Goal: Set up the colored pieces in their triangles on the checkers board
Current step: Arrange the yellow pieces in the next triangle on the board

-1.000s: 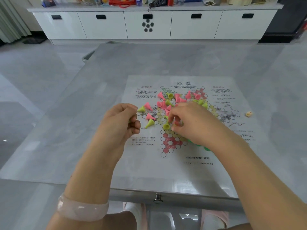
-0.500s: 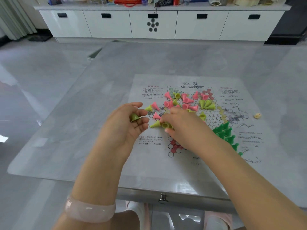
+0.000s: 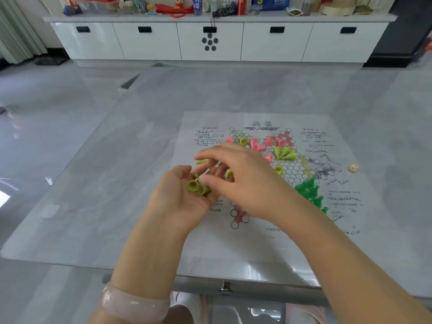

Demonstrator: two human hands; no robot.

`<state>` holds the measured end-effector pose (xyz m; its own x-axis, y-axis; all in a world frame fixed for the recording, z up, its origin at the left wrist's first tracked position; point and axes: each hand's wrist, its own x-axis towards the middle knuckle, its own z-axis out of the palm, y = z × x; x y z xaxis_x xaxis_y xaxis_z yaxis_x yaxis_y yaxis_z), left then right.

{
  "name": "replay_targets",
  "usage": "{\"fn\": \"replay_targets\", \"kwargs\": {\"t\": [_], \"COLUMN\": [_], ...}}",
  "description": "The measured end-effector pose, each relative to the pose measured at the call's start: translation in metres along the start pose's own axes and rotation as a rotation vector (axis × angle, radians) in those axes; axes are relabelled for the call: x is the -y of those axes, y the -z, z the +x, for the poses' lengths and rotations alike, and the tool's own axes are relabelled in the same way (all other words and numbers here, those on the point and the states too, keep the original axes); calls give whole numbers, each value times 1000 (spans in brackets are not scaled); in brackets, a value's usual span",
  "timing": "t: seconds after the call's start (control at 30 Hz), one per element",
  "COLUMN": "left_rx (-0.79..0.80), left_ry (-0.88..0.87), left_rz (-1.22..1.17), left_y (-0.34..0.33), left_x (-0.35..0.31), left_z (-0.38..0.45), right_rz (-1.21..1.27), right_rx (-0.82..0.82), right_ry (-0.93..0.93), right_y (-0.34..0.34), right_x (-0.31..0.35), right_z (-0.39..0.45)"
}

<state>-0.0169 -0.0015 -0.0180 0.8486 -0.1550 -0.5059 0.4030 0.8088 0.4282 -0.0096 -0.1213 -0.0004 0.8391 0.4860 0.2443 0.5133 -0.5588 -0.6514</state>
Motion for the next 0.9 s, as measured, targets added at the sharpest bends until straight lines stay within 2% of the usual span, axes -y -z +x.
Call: {"fn": "replay_targets", "kwargs": {"t": [0.07,0.13,0.23,0.3,0.37,0.43,0.47,0.63,0.8,0.9], "left_rx": [-93,-193,-238,-226,-209,-215,-225,-293,-329,-326], "left_ry": [-2,-53,-120,-110,-105,-120,-127,-133,-162,-152], "left_rz": [-49,33,147,165,163,144,124,-30,-80,-76], "left_y": [2,3,4,3,4,6,6,14,18,19], "left_x": [-2,-6,-11,-12,-13,-17,-20,-30,-35,-36], "left_z": [0,0,1,0,-1,1,1,-1,-4,-7], "right_rz": [37,30,4,-80,-209,-289,-310,-327,-366,-368], "right_rx": [-85,-168,-241,-175,66,305,346,241,187,167], "right_ry": [-31,-103,-309,-472,-539,-531,-528,-556,-438,-427], "right_y": [10,29,63,76,77,67,61,32,-3,-21], "right_x": [-3,-14,-50,-80,-105,-124,-130,-130,-111,-98], "right_z": [0,4,17,27,33,35,35,46,55,63]}}
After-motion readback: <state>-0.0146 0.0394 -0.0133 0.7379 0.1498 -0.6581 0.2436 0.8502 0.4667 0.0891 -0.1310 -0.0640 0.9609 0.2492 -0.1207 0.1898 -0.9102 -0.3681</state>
